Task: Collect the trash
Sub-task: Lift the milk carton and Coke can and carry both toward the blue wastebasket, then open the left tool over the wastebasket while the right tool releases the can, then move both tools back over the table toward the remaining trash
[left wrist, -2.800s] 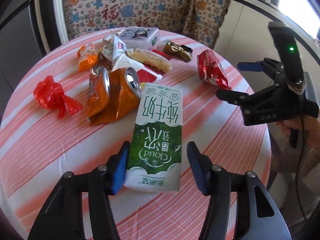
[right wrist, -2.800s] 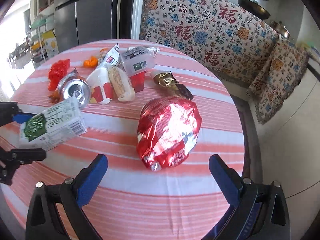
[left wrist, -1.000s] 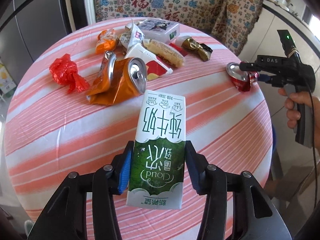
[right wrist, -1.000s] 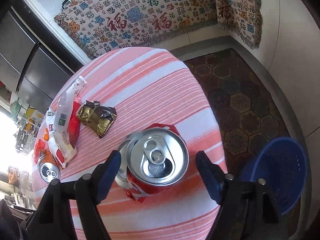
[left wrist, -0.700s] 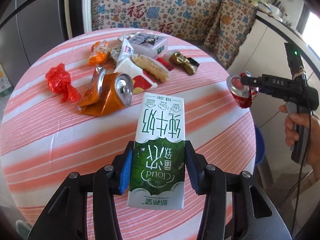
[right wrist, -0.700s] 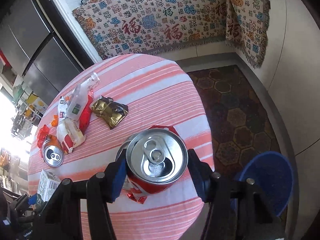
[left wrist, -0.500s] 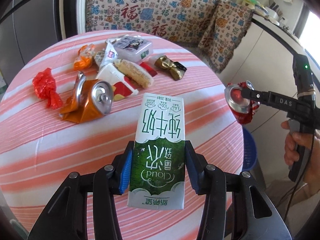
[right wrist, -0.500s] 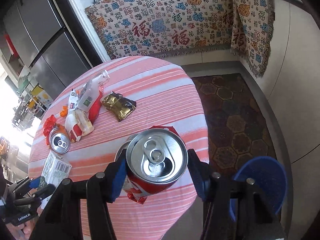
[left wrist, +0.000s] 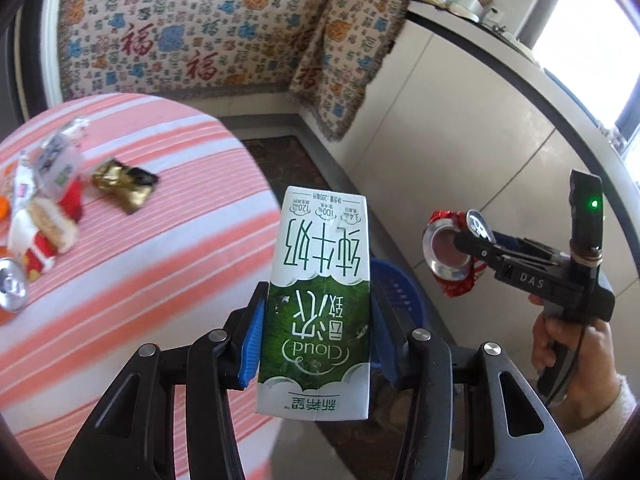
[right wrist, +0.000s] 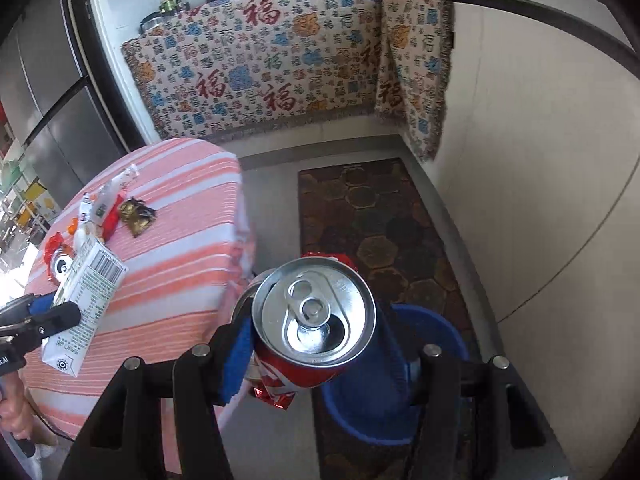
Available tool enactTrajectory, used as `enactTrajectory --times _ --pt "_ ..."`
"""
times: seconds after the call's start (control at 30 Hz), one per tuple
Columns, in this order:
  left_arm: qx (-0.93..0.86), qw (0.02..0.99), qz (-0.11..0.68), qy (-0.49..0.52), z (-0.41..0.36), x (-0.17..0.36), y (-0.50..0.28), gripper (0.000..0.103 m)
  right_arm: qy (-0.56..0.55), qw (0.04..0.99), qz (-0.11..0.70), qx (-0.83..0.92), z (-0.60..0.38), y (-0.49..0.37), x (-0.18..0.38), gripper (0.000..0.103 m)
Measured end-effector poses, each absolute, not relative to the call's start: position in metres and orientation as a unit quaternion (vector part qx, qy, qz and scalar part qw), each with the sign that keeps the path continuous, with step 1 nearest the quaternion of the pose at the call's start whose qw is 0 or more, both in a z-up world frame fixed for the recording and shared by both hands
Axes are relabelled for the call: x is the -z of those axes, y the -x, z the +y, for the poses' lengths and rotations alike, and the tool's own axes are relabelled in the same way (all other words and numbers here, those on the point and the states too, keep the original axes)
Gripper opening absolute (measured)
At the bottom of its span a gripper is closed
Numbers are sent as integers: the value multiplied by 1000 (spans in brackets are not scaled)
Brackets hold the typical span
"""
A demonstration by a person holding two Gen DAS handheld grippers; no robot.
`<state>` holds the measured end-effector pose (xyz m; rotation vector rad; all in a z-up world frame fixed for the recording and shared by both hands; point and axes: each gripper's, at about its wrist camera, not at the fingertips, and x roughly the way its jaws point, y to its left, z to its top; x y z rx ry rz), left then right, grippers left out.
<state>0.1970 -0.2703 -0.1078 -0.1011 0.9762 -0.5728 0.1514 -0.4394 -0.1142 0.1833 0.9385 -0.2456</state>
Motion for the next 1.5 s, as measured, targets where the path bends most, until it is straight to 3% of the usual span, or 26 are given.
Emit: enactTrajectory --times 0.37,0.73,0.77,0.8,0.87,0.93,1.37,1.5 --pt "322 817 478 19 -406 146 -209 48 -108 866 449 192 -537 -116 140 59" --pt "335 818 468 16 -445 174 -219 50 -154 857 450 198 -584 -113 166 60" --pt "336 819 464 26 -446 176 -221 62 -160 857 448 199 -587 -113 168 60" --pt "336 818 465 35 -447 179 -224 82 -169 857 445 199 -592 -111 169 61" --pt "329 822 462 57 -447 180 -229 90 -193 855 439 196 -601 -108 173 79" --pt "331 820 463 58 -450 176 -231 90 -207 854 434 198 -606 -104 175 79" --pt "299 874 381 31 -346 107 -163 94 -94 923 280 246 -554 -71 98 79" --pt "255 887 384 16 -289 112 -138 94 -62 942 232 235 -519 -65 77 86"
